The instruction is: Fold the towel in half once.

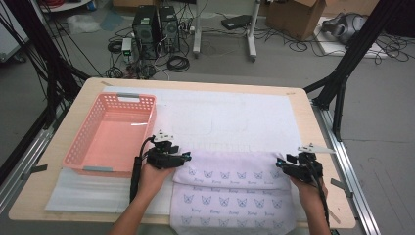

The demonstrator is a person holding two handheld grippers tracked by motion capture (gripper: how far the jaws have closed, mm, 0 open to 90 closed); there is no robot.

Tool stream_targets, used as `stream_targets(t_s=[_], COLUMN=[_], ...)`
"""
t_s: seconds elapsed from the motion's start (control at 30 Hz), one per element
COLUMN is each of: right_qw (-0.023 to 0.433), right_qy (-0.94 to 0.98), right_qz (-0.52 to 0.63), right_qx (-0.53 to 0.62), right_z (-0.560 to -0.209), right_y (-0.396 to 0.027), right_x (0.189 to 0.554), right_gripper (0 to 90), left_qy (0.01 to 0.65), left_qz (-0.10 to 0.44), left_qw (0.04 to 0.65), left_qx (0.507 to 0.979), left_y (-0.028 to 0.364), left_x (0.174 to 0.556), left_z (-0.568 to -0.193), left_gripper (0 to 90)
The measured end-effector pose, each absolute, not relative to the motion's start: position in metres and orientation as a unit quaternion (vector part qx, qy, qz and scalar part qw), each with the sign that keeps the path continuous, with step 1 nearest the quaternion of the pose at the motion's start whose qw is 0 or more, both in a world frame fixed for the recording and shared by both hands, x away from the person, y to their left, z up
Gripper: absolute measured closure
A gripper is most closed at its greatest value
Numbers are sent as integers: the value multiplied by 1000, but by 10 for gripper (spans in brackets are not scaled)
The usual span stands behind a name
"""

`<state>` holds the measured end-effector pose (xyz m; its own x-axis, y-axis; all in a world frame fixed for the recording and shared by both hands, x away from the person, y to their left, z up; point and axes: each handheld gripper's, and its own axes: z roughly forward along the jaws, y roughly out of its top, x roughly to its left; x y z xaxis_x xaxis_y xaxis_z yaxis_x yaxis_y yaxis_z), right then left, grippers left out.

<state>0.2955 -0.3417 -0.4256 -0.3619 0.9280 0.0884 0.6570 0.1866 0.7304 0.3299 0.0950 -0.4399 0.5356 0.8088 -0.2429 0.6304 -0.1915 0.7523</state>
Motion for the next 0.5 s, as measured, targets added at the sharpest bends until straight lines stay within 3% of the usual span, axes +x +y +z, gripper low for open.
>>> stream_targets(t_s=[0.13,0.33,0.4,0.5], right_qw=[182,190,183,201], right_qy=[748,756,761,769], right_qz=[333,315,319,316], right_qx=[544,541,534,519], right_z=[-435,-439,-438,-435], right_y=[-335,-331,-330,-328], right_x=[311,319,319,315], right_gripper=[570,655,830,844], left_qy=[475,453,451,456], left_qz=[118,126,134,133], left_qw=[415,415,415,438], left_qx=[767,779,778,763], left_y=[93,92,90,95], left_x=[333,332,330,327], left_z=[-445,-446,-445,-440], left_gripper=[492,808,833,836])
